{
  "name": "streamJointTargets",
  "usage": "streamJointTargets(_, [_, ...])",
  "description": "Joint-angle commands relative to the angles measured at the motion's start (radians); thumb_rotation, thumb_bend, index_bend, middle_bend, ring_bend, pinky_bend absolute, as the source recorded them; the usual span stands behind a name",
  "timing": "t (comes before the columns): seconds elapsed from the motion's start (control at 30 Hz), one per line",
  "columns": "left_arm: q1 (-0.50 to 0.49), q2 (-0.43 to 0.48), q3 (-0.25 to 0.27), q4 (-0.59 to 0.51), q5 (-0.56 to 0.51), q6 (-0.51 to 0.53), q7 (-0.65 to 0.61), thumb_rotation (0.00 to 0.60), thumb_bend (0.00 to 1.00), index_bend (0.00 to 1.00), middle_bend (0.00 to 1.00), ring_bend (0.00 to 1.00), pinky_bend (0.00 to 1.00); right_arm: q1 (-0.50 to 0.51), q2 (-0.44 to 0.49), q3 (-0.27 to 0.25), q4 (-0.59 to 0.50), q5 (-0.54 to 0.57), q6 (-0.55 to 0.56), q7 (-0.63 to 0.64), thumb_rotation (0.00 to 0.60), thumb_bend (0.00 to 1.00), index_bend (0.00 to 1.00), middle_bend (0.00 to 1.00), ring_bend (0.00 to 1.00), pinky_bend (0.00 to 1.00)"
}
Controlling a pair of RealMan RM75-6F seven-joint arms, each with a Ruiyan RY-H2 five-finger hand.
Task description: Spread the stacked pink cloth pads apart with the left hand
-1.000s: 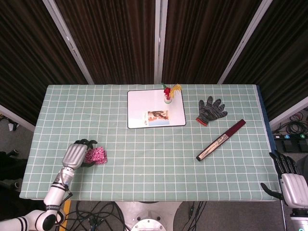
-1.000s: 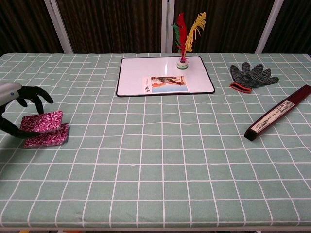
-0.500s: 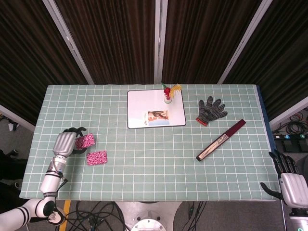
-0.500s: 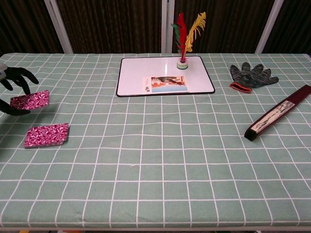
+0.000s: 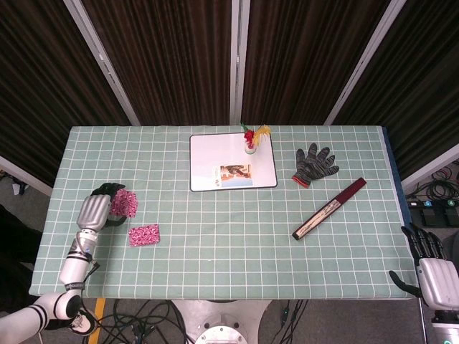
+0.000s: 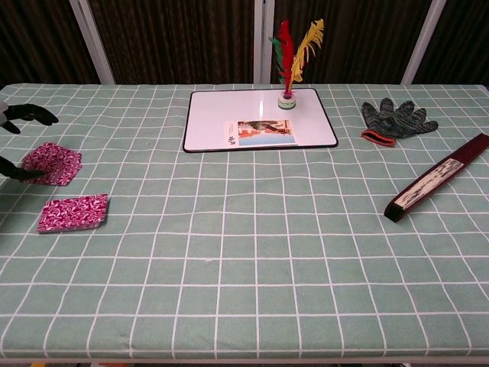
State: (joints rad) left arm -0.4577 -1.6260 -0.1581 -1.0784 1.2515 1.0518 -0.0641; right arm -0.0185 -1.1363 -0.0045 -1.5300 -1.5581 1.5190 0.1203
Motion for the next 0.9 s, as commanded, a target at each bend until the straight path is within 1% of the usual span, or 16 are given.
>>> streamJointTargets(0.03, [0.009,0.027,0.015,-0.055,0.019,0.012,0.003,0.600,0.18,0.18,0.15,0.09,0.20,0.000,-0.001,0.000,0.002,0.001,-0.001,0.000,0.600,0.13,0.00,0.00,0.00,0.00])
streamJointTargets(0.17, [0.020,0.091,0.046,-0.193,0.024,0.001,0.067,0.600,0.15,0.17,0.22,0.09,0.20,0.000,-0.002,0.002,0.005,0.004,-0.001,0.003,0.600,0.13,0.00,0.00,0.00,0.00])
streamJointTargets(0.2, [0.023,0.114,0.057,-0.246,0.020,-0.006,0.100,0.600,0.13,0.17,0.22,0.09,0.20,0.000,-0.002,0.002,0.006,0.005,-0.001,0.005,0.600,0.13,0.00,0.00,0.00,0.00])
streamJointTargets(0.3, [0.033,0.148,0.083,-0.350,0.012,-0.003,0.179,0.600,0.09,0.17,0.22,0.09,0.19,0.000,-0.003,0.002,0.010,0.007,-0.003,0.010,0.600,0.13,0.00,0.00,0.00,0.00])
streamJointTargets(0.37, [0.039,0.148,0.095,-0.383,0.010,0.008,0.221,0.600,0.09,0.17,0.22,0.09,0.19,0.000,-0.004,0.002,0.013,0.007,-0.005,0.013,0.600,0.13,0.00,0.00,0.00,0.00])
streamJointTargets(0.47, [0.043,0.133,0.101,-0.394,-0.004,0.011,0.251,0.600,0.09,0.17,0.22,0.09,0.19,0.000,-0.006,0.001,0.018,0.006,-0.006,0.016,0.600,0.13,0.00,0.00,0.00,0.00])
streamJointTargets(0.6, [0.040,0.101,0.101,-0.361,-0.020,0.009,0.278,0.600,0.09,0.17,0.22,0.09,0.19,0.000,-0.007,0.003,0.023,0.009,-0.006,0.021,0.600,0.13,0.00,0.00,0.00,0.00])
streamJointTargets(0.9, [0.039,0.054,0.100,-0.291,-0.028,0.003,0.270,0.600,0.09,0.17,0.25,0.09,0.19,0.003,-0.011,0.008,0.040,0.033,-0.026,0.036,0.600,0.13,0.00,0.00,0.00,0.00])
